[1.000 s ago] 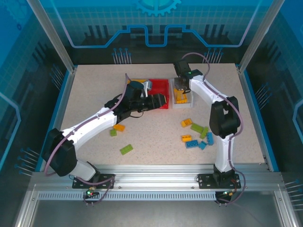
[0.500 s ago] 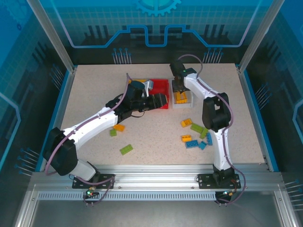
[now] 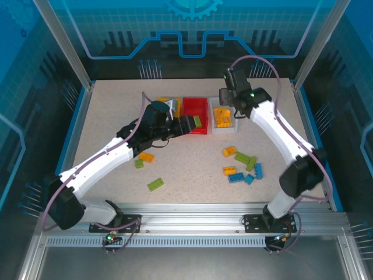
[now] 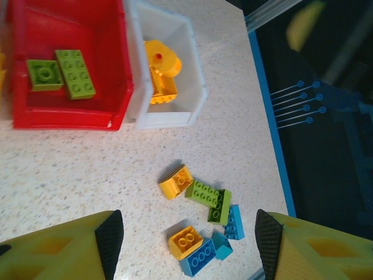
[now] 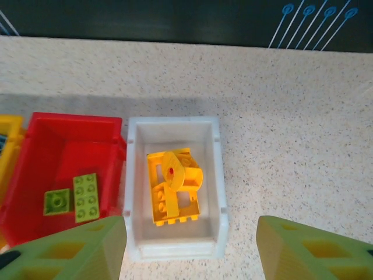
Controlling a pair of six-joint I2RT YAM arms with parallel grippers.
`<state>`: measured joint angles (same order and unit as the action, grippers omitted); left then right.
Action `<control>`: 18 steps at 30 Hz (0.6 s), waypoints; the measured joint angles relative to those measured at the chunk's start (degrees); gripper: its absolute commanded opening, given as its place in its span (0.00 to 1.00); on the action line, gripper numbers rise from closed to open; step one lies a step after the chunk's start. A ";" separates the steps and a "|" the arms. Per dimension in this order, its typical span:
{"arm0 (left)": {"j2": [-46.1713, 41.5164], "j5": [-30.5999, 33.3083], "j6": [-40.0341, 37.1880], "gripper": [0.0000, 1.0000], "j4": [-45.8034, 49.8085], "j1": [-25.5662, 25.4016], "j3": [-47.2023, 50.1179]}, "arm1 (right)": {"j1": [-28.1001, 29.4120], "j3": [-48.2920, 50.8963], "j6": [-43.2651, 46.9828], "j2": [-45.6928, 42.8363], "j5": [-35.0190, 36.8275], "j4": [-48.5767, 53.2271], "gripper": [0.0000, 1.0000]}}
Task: Sort the legos into containers by color
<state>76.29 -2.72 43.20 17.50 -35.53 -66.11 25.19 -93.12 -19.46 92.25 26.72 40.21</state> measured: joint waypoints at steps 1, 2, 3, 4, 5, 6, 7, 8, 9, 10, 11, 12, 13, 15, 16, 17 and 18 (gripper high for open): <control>-0.94 0.61 0.09 0.64 1.27 0.00 0.48 | 0.55 2.36 0.00 -2.71 -0.39 -0.68 0.62; -1.86 1.20 0.28 0.64 2.64 0.00 0.98 | 1.18 4.92 -0.02 -5.51 -1.11 -1.29 0.62; -2.58 1.70 0.39 0.64 3.56 -0.02 1.51 | 1.66 7.28 0.00 -7.85 -2.03 -2.10 0.62; -3.41 2.23 0.46 0.63 4.72 0.00 2.25 | 2.27 9.92 0.00 -10.27 -3.06 -2.67 0.62; -4.39 2.89 0.66 0.63 5.92 0.00 3.28 | 2.91 12.87 -0.02 -12.83 -4.22 -3.15 0.62; -5.22 3.34 0.92 0.63 7.08 0.00 4.17 | 3.52 15.23 0.00 -14.80 -5.22 -3.48 0.62; -6.10 3.89 1.53 0.63 8.44 -0.02 5.18 | 4.31 17.81 0.00 -17.00 -6.40 -3.61 0.62; -6.82 4.42 1.95 0.63 9.62 -0.02 6.05 | 5.29 20.39 0.00 -19.26 -7.76 -3.87 0.63; -7.50 4.94 2.36 0.63 10.75 0.00 6.84 | 6.23 22.43 0.00 -21.16 -9.09 -3.82 0.64; -8.28 5.60 3.13 0.63 12.11 -0.02 7.76 | 7.28 24.57 0.02 -23.32 -10.97 -4.00 0.66; -8.96 6.36 3.72 0.63 13.57 0.00 8.44 | 8.28 26.56 0.00 -25.49 -12.96 -4.09 0.67; -9.46 6.84 4.44 0.63 14.53 -0.02 8.96 | 9.16 28.22 -0.13 -27.39 -14.95 -4.35 0.68; -10.12 7.52 5.09 0.63 15.69 0.00 9.53 | 10.12 29.94 -0.42 -29.44 -17.00 -4.59 0.68; -11.45 8.76 6.58 0.63 17.42 -0.02 10.82 | 12.41 33.14 -1.31 -33.05 -20.41 -5.33 0.69; -12.11 9.27 7.37 0.63 18.32 0.00 11.58 | 13.92 34.60 -1.95 -34.53 -21.75 -5.57 0.69; -12.72 9.62 7.93 0.63 19.17 0.00 12.44 | 15.72 35.98 -2.60 -35.60 -22.73 -6.01 0.69; -13.03 9.84 8.20 0.63 19.98 0.00 13.09 | 17.53 37.16 -3.26 -36.26 -23.21 -6.49 0.70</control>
<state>63.26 7.11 51.40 37.47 -35.53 -53.01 42.72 -55.96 -22.72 55.99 3.51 33.71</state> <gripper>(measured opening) 0.629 0.692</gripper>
